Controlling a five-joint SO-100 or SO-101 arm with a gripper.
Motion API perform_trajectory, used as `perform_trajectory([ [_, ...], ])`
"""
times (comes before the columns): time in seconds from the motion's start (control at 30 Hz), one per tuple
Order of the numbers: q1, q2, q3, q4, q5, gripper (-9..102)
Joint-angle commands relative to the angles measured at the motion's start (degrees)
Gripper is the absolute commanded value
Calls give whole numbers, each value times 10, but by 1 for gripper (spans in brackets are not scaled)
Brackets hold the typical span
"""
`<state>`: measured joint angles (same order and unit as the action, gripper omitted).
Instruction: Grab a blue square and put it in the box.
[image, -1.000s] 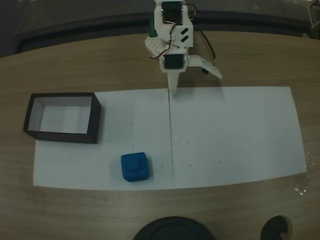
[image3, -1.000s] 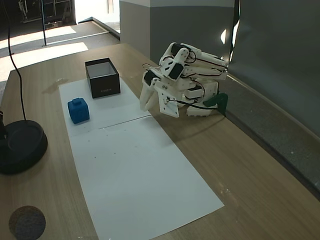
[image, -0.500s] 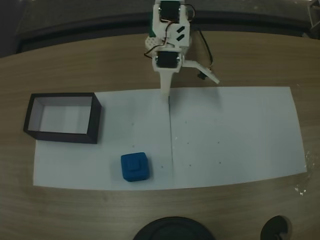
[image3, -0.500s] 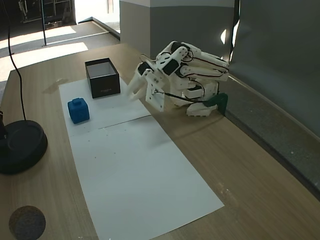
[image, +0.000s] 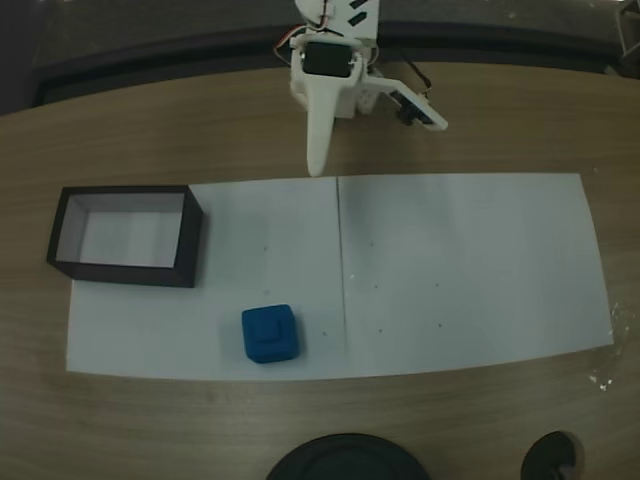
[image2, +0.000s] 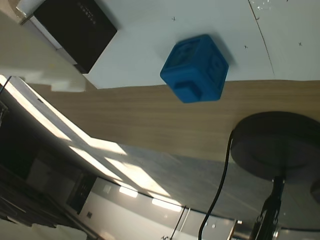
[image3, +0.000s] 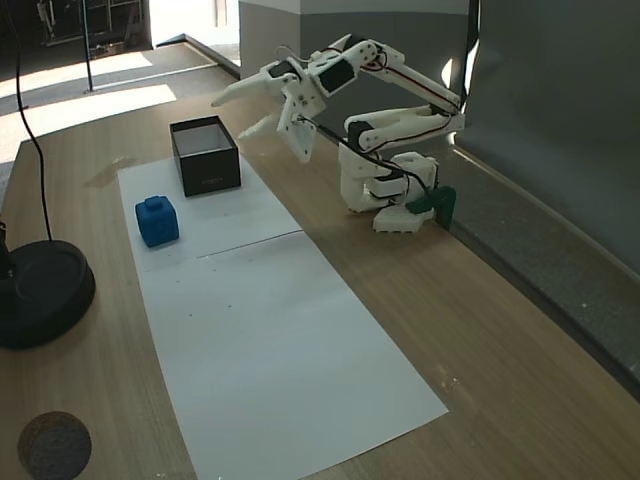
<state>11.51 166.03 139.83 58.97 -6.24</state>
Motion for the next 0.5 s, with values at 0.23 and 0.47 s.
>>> perform_trajectory([
  [0.23,25,-580,-495,169,0,35],
  [0.47,32,-847,-779,263,0,35],
])
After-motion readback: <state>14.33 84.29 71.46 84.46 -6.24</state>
